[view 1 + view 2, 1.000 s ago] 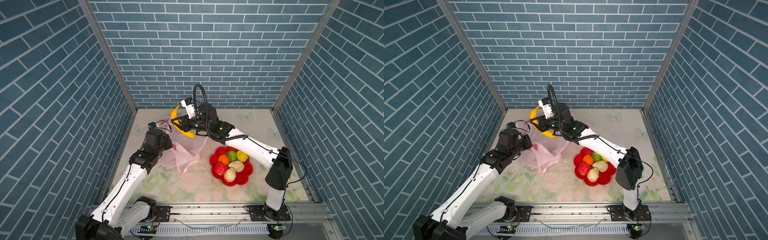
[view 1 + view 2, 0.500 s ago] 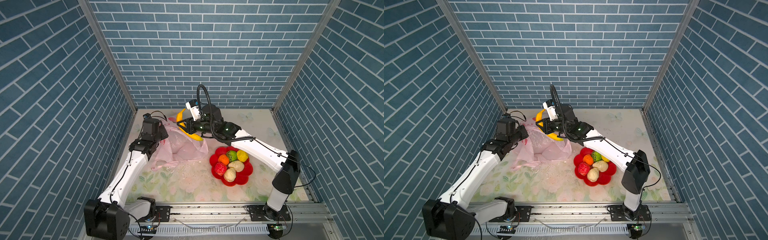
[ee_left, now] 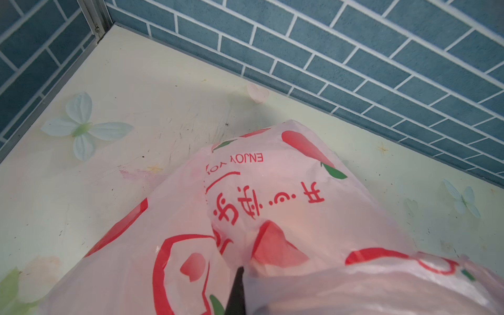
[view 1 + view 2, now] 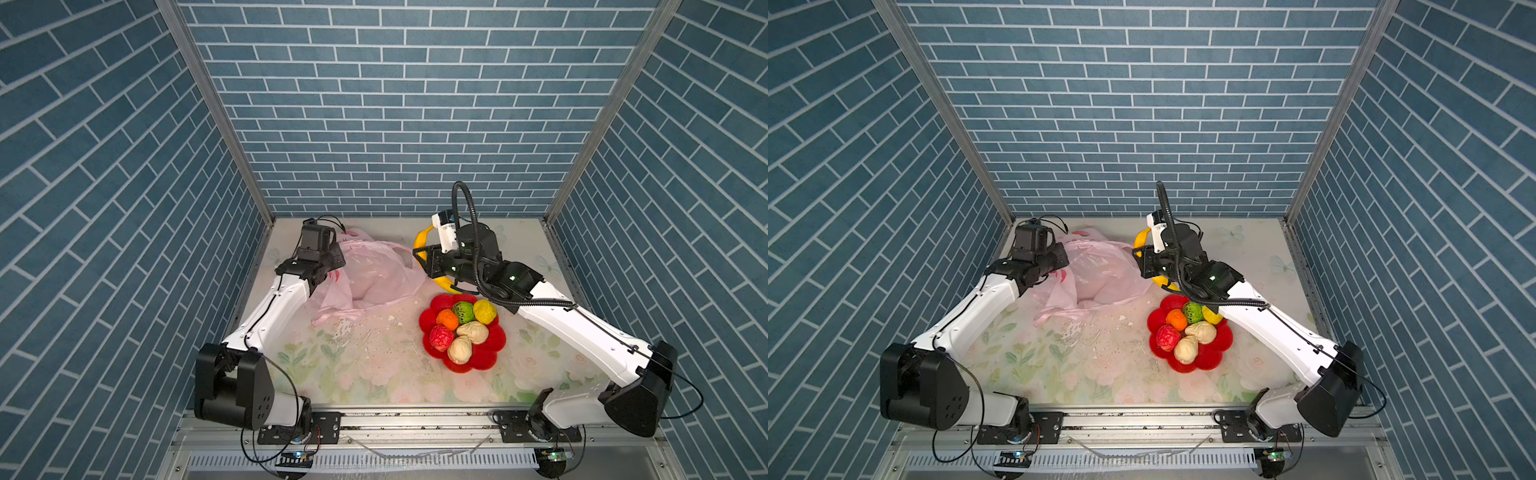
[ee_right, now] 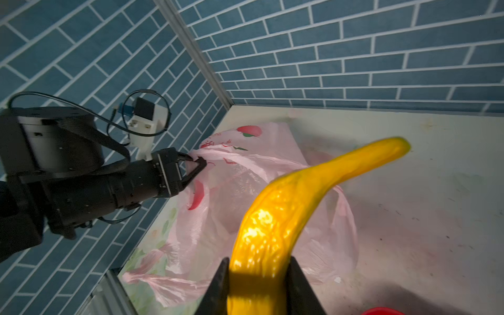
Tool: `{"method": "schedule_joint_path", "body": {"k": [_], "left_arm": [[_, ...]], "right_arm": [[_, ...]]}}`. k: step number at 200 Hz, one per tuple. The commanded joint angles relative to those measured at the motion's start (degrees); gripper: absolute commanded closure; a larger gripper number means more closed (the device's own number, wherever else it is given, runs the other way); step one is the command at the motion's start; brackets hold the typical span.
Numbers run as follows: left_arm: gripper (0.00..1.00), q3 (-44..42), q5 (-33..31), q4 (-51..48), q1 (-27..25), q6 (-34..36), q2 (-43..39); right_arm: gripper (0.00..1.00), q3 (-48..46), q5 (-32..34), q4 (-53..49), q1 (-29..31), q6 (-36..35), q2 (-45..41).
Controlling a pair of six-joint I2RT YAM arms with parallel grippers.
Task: Take the fake fruits out of the plastic bag
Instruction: 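Carry the yellow banana over the red plate while left gripper releases bag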
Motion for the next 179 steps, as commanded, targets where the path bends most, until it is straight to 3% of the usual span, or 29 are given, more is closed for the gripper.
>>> {"method": "schedule_joint_path", "body": {"k": [1,56,179], "left_arm": [[0.99,2.16,0.52,-0.39,-0.15,0.73,1.86],[0.95,5.41,-0.72,-3.97,-1.89,1.22,7.0],[0.86,5.58,-1.36,-6.16,-2.44,1.21,9.15]], "right_arm": [[0.91,-3.94,6.38,-5.14,-1.44,-1.37,-3.82],[0.92,-11.41,11.29,-10.17,-4.43,-0.4,-9.12],[0.92,-20.08,10.19,-8.01,-4.6,7.14,-8.63]]}}
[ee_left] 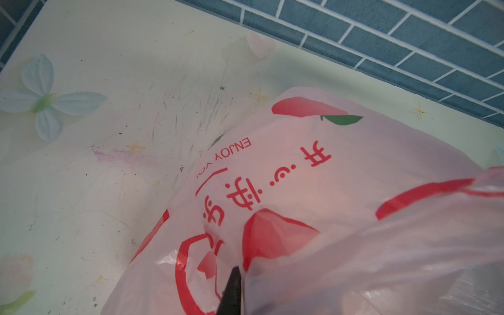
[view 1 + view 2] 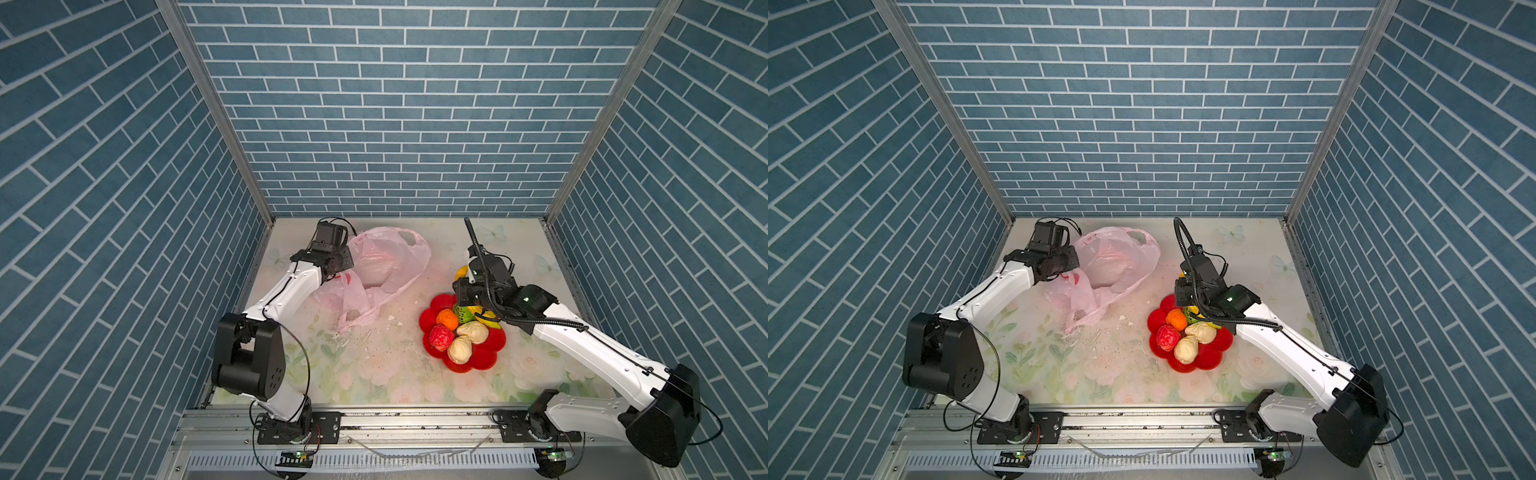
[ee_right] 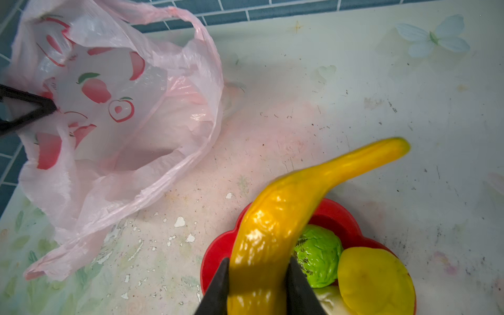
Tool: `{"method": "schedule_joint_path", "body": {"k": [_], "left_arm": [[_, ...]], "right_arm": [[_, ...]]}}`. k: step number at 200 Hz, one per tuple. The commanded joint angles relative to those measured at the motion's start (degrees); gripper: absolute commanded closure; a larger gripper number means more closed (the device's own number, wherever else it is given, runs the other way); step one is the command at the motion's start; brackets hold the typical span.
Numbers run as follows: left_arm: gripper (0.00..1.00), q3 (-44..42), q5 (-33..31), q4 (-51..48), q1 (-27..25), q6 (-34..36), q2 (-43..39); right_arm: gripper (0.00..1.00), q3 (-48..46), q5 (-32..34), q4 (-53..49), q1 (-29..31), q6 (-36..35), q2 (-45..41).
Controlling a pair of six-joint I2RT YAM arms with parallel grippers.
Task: Take the fake fruits out of the plastic bag
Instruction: 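Carry the yellow banana over the red plate while left gripper releases bag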
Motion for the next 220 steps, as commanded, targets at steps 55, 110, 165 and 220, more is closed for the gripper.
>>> {"method": "schedule_joint_path", "body": {"k": [55,110,165,220], "left_arm": [[0.82,3.34,-2.36,-2.47,-0.23,1.13,0.74],[0.81,12.0,-3.26,-4.26,-0.23,2.36,6.48],[0.81,18.48,-2.71,-6.63,-0.23,3.38,10.29],[0.63,18.47,-0.36,-8.67,-0.23,3.6,6.9]], "right_arm": [[0.92,-5.99,-0.51,4.11,-0.12,5.91,0.56],[0.92,-9.42,-0.73,6.99,0.49,8.29,0.92],[0.92,-11.11,-0.9,8.19,0.69,9.22,0.87],[0.91,-11.78,-1.52,9.21,0.85,9.63,1.35]]}}
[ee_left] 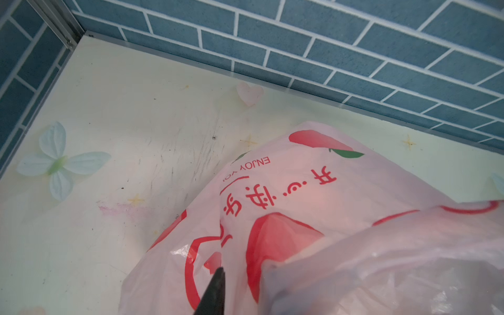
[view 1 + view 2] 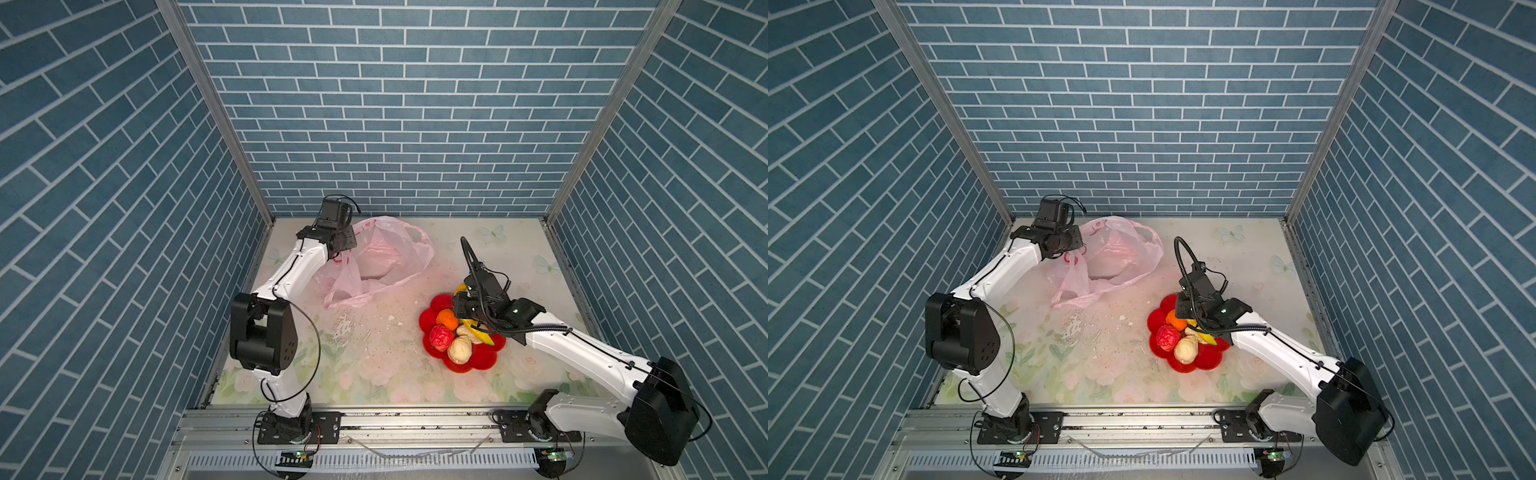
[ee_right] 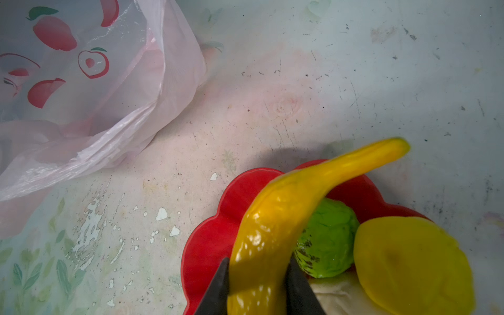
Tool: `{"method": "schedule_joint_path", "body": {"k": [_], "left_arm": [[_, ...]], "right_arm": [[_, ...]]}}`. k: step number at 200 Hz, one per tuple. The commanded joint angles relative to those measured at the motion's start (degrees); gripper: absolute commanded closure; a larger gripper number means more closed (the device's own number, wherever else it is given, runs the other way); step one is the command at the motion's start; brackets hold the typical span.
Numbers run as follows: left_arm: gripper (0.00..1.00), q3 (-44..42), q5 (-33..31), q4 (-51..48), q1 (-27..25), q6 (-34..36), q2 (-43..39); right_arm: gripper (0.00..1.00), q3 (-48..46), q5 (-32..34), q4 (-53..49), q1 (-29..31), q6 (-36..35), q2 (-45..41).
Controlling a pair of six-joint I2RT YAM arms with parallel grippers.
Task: Take the fake fruits out of the plastic bag
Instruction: 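Lower the yellow banana onto the fruits on the red plate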
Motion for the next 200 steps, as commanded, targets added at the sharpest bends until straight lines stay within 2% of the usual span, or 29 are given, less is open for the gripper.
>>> {"method": "schedule_joint_path", "body": {"k": [1,54,89,129,200], "left_arm": [[0.62,0.83,1.65,-2.56,-0.23,0.27,-2.97],[0.41,-1.35,5.14,-5.34,-0.24,0.84,-9.32],[0.33,-1.28,5.6,-7.8,-0.23,2.77,-12.27],[0.29,-2.18,5.29,-8.8,-0.23,4.68,-15.52],[0.26,-9.55,2.08,-5.73,-0.06,6.95,-22.38]], "right_arm": [[0.91,-1.44,-0.4,1.2,0.41,2.28,0.86],[0.91,-2.46,-0.06,2.56,0.72,2.94,1.66],[0.9,-4.25,0.04,4.26,0.81,4.14,1.59],[0.89,-5.66,-0.31,5.19,1.15,4.88,2.17],[0.83,-7.31,0.39,6.01,1.27,5.43,3.13]]}}
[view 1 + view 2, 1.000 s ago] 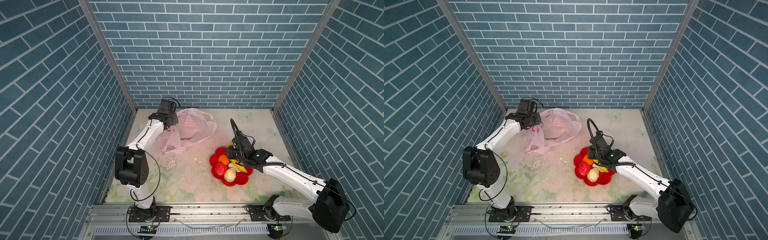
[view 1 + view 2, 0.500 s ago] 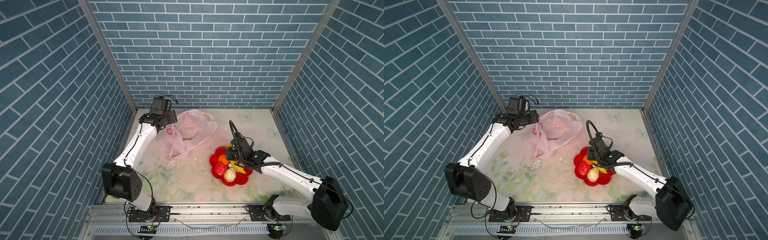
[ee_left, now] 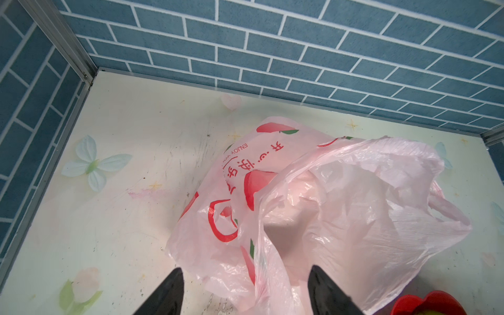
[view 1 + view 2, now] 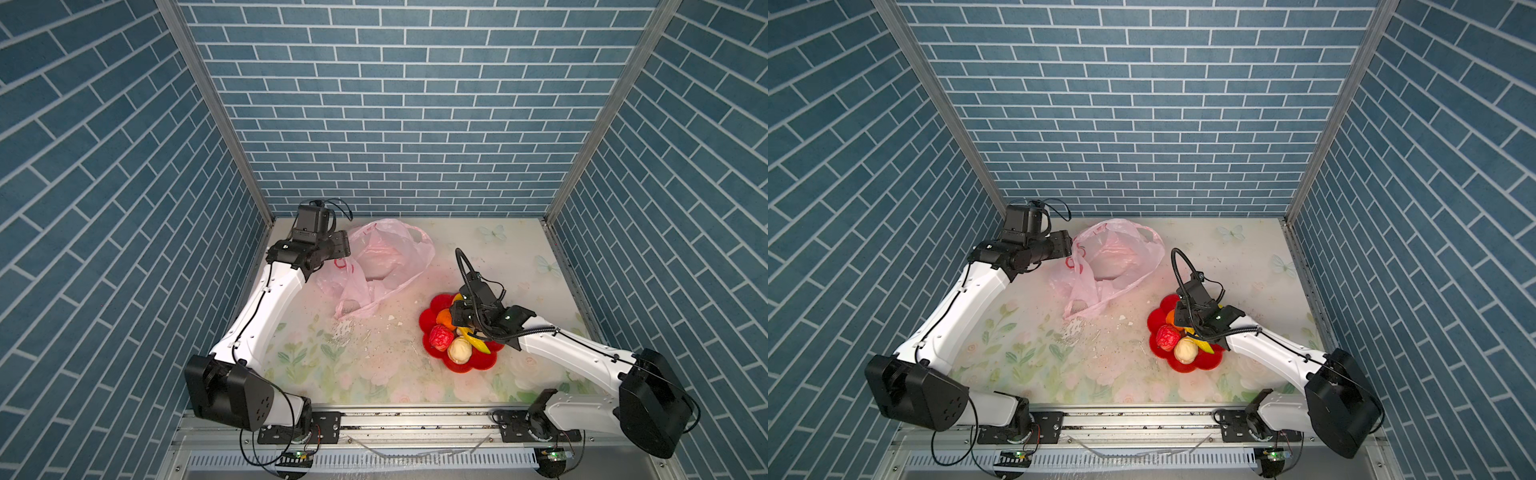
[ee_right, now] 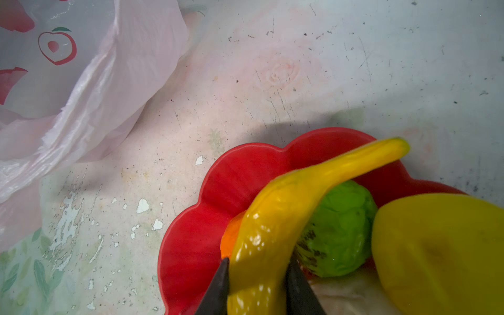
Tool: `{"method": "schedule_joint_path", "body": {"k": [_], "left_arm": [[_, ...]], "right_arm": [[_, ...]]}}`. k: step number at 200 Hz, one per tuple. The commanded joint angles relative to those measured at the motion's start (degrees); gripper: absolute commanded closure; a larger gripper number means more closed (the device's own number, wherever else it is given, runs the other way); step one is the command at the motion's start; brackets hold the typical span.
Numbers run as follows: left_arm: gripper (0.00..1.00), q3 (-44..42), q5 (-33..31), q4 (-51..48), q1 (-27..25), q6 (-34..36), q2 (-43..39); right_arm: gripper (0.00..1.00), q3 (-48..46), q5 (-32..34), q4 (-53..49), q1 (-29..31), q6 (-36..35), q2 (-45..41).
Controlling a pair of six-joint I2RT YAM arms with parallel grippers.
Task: Take the fake fruits out of the plastic bag
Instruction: 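Lower the yellow banana onto the fruits on the red plate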
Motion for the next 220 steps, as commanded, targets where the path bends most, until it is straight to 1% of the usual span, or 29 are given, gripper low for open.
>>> {"method": "schedule_joint_path", "body": {"k": [1,44,68,100,149,178,220], "left_arm": [[0.26,-1.88,-1.91,1.05,-0.04,1.45,-2.07],[0.24,-4.96,-4.08,2.93,0.12,1.43,-3.75],[0.24,-6.62,-3.99,4.09,0.56,1.41,-4.18],[0.23,-8.44,-3.75,4.91,0.94,0.94,-4.46],[0.21,-9.63,-4.88,5.43,1.11,1.08,-5.74],[0.2,-9.86,-5.42,5.27,1.11,1.05,-5.67],[0.17,-10.27,-5.74,5.18,1.15,0.99,-5.85]], "right_arm": [[0.83,-1.38,0.76,0.7,0.21,2.39,0.74],[0.78,-1.3,1.08,0.15,0.25,2.6,1.54],[0.73,-1.18,1.42,-0.01,0.33,2.83,1.59],[0.71,-0.64,1.64,-0.91,0.31,2.87,2.11],[0.67,-0.37,1.73,-1.24,0.31,3.09,2.68],[0.6,0.48,1.73,-2.45,0.34,2.74,2.86],[0.55,2.24,1.98,-4.88,0.35,1.65,2.03]]}}
